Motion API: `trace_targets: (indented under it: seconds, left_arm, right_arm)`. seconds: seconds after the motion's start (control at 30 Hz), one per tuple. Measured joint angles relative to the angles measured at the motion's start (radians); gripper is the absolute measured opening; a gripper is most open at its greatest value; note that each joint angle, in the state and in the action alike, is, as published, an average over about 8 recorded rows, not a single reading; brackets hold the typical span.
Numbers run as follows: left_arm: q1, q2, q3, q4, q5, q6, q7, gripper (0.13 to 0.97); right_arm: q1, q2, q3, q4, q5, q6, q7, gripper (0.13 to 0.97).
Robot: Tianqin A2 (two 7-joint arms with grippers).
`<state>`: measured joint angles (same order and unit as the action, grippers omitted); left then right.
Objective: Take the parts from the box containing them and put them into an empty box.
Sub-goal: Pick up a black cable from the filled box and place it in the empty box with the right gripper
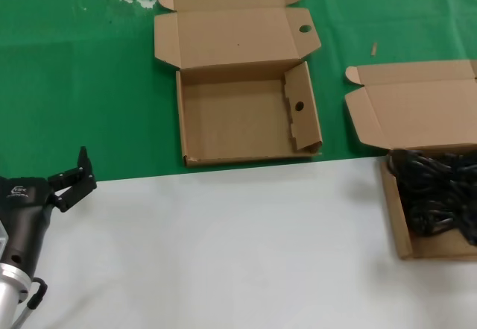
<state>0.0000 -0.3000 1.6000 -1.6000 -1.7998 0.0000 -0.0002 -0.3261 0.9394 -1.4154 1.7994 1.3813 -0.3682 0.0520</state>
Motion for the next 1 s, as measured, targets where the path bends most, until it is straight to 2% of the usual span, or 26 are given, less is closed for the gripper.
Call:
trace_targets:
  seconds: [0.13,0.33,0.67,1.0]
  left_arm:
    - [0.000,0.000,0.000,0.000,0.000,0.000,0.000,0.966]
    - [0.000,0.000,0.000,0.000,0.000,0.000,0.000,0.966]
    - [0.000,0.000,0.000,0.000,0.000,0.000,0.000,0.966]
    - [0.000,0.000,0.000,0.000,0.000,0.000,0.000,0.966]
  right_arm:
    - [0.050,-0.045,-0.043,0.045,-0.003,0.009,-0.020,0.215]
    - [0.212,-0.165,-0.201,0.026,-0.019,0.033,-0.140,0.215]
    - [0.533,-0.398,-0.455,-0.152,0.008,0.034,-0.394,0.215]
    - [0.734,-0.530,-0.566,-0.348,0.052,0.046,-0.615,0.215]
